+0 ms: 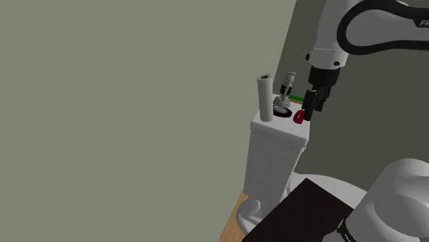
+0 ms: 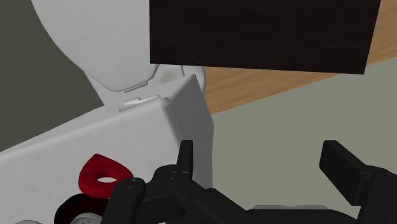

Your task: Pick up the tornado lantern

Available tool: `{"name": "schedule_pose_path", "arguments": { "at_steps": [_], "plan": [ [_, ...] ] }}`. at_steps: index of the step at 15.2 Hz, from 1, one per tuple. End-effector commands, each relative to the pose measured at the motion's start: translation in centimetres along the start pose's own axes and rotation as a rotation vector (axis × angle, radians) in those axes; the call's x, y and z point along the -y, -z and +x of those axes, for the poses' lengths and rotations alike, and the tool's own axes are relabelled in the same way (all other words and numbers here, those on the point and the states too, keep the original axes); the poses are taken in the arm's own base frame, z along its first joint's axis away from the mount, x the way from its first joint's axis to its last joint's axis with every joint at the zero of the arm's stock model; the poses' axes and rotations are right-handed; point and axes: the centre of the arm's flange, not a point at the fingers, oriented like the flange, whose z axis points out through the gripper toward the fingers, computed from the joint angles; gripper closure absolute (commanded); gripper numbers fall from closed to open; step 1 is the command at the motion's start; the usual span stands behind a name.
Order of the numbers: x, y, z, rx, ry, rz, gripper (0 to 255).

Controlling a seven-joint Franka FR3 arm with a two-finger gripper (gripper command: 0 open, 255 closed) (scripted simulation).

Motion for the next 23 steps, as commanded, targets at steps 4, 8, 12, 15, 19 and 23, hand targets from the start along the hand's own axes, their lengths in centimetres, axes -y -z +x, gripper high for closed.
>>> {"name": "schedule_pose_path", "arguments": {
  "at_steps": [4,8,12,15,19,23],
  "plan": [
    [-2.4,-0.6,2.0,-0.067,-0.058,0.000,0],
    [-5.8,-1.2,4.5,-0.157,-0.136,0.000,0],
    [-9.4,-1.6,6.8,-0.247,-0.213,0.000,0],
    [-12.2,-1.7,8.3,-0.314,-0.271,0.000,0],
    [-16.1,-1.8,10.1,-0.404,-0.349,0.000,0],
    [-20.1,-1.7,11.6,-0.494,-0.426,0.000,0]
  ]
}}
